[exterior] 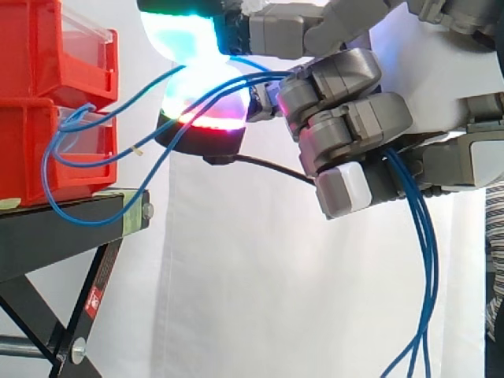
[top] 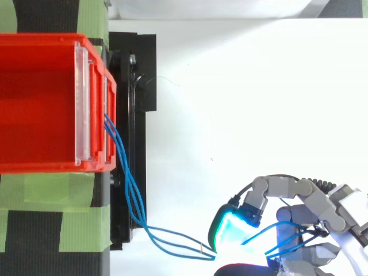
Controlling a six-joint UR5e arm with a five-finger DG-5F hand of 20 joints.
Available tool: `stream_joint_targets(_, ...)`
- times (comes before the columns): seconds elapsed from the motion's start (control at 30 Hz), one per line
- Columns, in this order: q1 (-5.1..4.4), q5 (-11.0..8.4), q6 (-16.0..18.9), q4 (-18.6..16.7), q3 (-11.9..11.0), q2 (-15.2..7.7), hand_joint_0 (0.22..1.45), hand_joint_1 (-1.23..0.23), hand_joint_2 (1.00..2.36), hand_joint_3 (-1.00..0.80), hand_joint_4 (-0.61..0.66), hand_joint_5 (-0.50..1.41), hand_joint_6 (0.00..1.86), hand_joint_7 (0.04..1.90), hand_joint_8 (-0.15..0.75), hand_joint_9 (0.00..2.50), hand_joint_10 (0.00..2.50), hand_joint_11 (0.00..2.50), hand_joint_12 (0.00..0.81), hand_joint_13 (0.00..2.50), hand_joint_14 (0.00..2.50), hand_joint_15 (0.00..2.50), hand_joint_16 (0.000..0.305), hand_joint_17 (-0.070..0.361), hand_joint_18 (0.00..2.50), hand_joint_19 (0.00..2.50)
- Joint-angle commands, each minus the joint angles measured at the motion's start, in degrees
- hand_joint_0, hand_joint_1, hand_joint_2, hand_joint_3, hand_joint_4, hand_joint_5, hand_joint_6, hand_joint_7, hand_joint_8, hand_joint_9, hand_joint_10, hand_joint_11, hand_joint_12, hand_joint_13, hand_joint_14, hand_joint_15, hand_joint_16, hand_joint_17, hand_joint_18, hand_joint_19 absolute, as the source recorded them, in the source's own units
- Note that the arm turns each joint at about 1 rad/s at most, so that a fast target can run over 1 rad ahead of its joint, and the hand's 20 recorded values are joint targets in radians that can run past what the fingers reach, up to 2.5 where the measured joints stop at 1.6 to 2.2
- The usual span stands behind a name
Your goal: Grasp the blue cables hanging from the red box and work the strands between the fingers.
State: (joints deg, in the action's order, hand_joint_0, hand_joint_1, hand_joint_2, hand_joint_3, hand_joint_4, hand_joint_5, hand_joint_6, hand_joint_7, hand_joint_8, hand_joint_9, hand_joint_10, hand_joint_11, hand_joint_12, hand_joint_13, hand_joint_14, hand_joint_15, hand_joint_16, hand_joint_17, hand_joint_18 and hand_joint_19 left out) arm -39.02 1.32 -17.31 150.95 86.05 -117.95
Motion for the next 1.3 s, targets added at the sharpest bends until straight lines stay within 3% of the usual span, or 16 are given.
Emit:
stream_joint_targets(0.0, 0.08, 0.0, 0.0, 0.0, 0.0, 0.0, 0.91, -0.61, 1.02, -0.57, 0.24, 0.15, 1.01, 1.22, 0.384, 0.99, 2.5, 2.5, 0.419, 1.08, 2.5, 1.64, 0.046, 0.104, 1.46, 1.18)
stream_joint_targets(1.27, -0.01, 0.09, 0.0, 0.0, 0.0, 0.0, 0.89, -0.62, 1.02, -0.47, 0.22, 0.16, 1.07, 1.2, 0.384, 0.99, 2.5, 2.5, 0.419, 1.08, 2.5, 1.64, 0.046, 0.104, 1.46, 1.18)
